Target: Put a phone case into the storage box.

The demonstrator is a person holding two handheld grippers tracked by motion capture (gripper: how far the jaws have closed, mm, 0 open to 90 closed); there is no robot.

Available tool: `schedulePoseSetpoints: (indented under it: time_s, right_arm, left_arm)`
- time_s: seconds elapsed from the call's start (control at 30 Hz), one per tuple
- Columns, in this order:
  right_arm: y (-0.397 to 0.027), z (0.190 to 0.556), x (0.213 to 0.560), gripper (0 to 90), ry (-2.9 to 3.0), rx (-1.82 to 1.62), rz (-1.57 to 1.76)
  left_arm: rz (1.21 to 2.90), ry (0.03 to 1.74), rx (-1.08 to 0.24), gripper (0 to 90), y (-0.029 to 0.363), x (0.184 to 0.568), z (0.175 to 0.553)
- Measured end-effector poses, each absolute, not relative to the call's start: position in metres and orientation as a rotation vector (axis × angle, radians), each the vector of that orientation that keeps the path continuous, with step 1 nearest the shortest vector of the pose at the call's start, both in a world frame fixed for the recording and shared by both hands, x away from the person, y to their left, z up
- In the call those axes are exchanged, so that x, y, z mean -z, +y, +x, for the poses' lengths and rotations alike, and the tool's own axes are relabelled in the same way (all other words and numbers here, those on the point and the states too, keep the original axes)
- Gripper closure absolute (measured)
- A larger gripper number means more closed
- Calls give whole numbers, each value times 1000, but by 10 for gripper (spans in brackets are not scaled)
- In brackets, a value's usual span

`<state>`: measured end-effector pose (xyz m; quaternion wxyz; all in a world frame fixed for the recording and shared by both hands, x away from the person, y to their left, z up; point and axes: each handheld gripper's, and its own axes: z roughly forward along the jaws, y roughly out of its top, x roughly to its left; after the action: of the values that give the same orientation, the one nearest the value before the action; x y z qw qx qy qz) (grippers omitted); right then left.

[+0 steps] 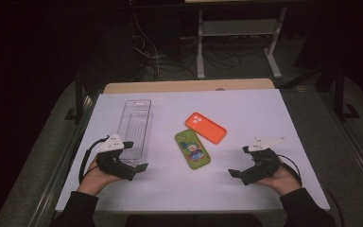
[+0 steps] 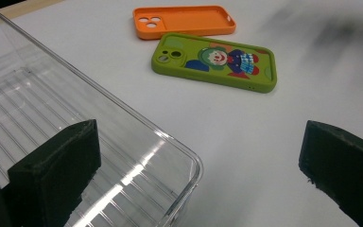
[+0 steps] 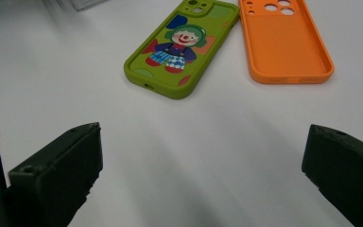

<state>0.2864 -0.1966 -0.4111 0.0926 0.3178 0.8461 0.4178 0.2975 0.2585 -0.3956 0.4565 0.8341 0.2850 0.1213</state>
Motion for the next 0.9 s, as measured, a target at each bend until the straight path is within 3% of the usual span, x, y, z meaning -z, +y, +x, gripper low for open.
schedulePoseSetpoints:
  time_s: [0.9]
  right_arm:
    - [-202,285,407,0,2483,-1228,981]
  left_arm:
    - [2035,665,-262,0,242,387,302]
